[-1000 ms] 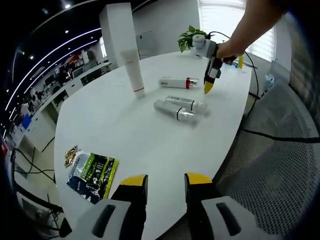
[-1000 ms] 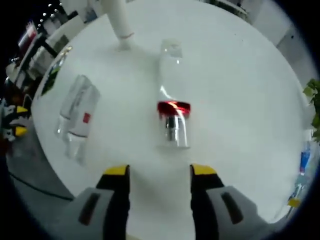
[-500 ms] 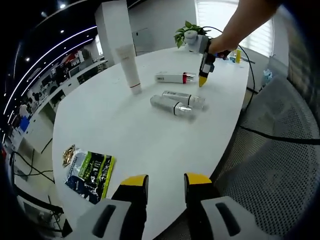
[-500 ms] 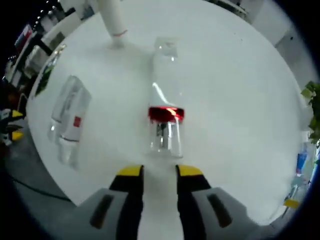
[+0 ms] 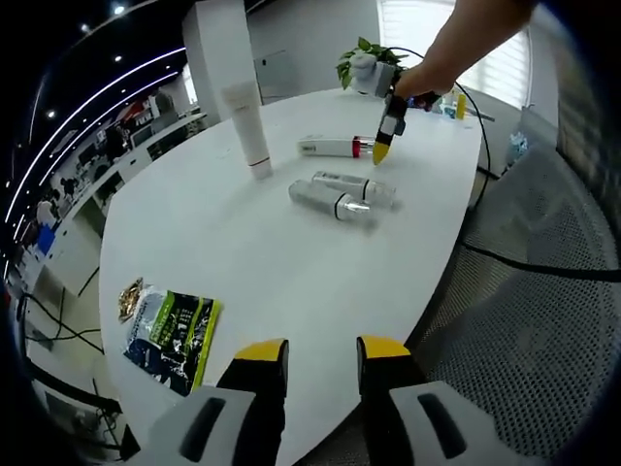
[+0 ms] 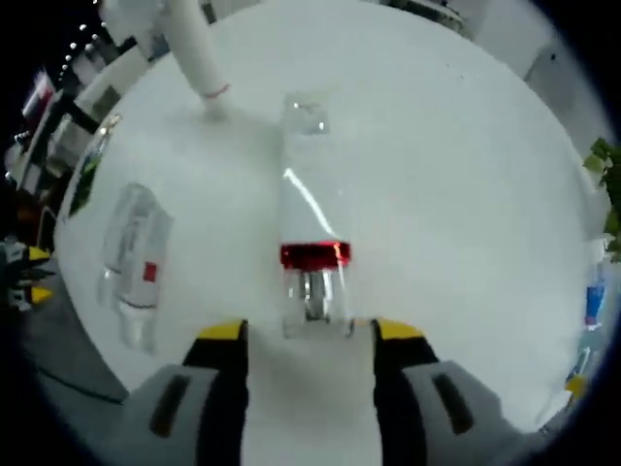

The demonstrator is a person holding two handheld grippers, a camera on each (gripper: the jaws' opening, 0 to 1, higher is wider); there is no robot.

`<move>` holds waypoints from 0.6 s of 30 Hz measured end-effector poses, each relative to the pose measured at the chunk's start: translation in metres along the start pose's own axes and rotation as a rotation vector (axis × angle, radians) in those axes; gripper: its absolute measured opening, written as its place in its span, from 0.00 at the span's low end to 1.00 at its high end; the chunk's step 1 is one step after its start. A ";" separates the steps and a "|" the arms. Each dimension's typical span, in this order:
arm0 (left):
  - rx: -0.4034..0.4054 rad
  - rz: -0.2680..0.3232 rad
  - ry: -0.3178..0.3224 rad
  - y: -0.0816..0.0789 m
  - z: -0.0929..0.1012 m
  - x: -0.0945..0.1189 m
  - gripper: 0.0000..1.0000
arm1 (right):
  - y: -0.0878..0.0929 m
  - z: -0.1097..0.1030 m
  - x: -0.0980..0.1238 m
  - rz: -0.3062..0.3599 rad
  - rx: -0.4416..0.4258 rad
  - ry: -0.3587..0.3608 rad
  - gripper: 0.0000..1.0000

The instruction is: Arrange the skincare products in the storage area until every visible bottle or jar stands upright without overlapping.

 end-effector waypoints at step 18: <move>0.011 -0.021 0.003 0.002 0.000 -0.002 0.28 | -0.025 0.007 -0.005 0.014 0.090 -0.050 0.25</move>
Point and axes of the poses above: the point that each gripper's makers call its tool centre point, and the gripper's own axes: x roughly backward along the fingers, z roughly to its right, y roughly out of its underside, the point moved 8 cm from there along x, roughly backward along the fingers, and after that the axes turned 13 degrees about x, right-handed, at the moved point
